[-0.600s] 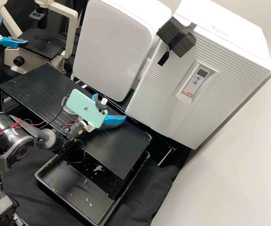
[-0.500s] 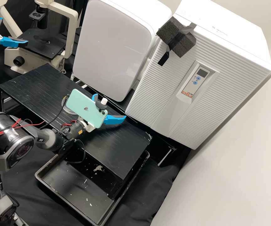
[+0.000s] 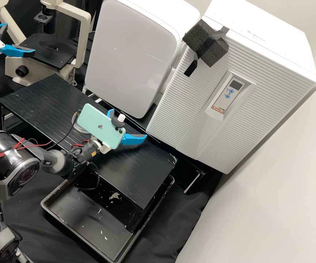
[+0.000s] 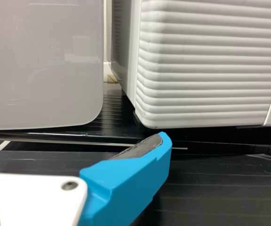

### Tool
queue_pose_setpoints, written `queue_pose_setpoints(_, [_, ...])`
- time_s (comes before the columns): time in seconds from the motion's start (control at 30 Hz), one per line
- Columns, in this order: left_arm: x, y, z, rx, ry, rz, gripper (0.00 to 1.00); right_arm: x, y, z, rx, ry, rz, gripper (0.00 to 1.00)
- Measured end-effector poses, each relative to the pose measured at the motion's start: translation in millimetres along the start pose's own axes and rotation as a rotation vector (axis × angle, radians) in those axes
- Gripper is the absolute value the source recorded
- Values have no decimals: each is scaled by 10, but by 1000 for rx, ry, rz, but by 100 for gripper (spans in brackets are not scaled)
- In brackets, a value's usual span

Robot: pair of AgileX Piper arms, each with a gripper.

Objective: Place the petri dish on the microscope

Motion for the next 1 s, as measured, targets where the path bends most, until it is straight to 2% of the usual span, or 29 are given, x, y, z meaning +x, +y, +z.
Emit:
queue_pose_setpoints(0.23, [-105,-3,320,-40,-195,-37,100,0,0,0,0,0,0,100])
queue_pose_setpoints(0.37, [-163,-6,617,-69,-366,-42,100,0,0,0,0,0,0,100])
queue_pose_setpoints(0.47, [-205,-28,864,-61,-516,-74,100,0,0,0,0,0,0,100])
queue_pose_setpoints(0.67, [-246,-55,1311,-13,-755,-114,100,0,0,0,0,0,0,100])
queue_pose_setpoints(0.87, [-197,-109,1538,-14,-826,-124,100,0,0,0,0,0,0,100])
queue_pose_setpoints(1.0, [-169,-190,1651,-18,-858,-144,100,0,0,0,0,0,0,100])
